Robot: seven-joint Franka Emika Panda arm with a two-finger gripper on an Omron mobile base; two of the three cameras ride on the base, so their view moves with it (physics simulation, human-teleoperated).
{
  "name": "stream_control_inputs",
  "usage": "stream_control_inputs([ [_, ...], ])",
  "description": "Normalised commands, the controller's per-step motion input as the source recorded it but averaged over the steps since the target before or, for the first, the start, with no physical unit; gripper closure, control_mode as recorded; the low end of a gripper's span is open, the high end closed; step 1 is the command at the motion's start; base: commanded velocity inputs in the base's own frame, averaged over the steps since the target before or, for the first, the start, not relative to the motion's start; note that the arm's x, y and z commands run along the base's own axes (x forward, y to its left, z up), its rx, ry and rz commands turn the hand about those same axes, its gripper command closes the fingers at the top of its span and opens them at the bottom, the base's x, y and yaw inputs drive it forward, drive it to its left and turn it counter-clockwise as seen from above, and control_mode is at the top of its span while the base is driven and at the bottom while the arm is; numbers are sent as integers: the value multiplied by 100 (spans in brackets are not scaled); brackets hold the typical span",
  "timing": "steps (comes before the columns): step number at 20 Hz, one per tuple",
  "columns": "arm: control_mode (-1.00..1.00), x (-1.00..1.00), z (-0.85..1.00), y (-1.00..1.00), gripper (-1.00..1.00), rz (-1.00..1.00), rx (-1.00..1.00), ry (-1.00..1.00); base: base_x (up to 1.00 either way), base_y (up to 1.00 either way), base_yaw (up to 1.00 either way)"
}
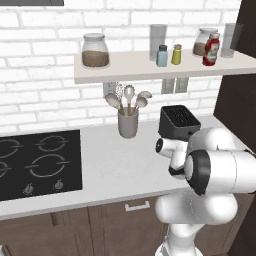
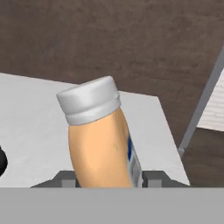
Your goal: Put the shaker and condiment bottle from the counter next to their counterparts in the cabinet.
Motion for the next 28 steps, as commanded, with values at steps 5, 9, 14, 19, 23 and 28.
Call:
stream_control_inputs([
  [5, -100, -77, 51, -6, 100, 10, 9, -27, 0, 0, 0],
  [9, -100, -21, 70, -19, 100, 16, 11, -36, 0, 0, 0],
  [14, -100, -42, 87, -5, 100, 12, 10, -21, 0, 0, 0],
  [19, -100, -72, 90, -2, 100, 0, 2, -10, 0, 0, 0],
  [23, -100, -52, 78, 0, 100, 0, 0, -17, 0, 0, 0],
  [28, -100, -19, 84, 0, 100, 0, -2, -10, 0, 0, 0],
])
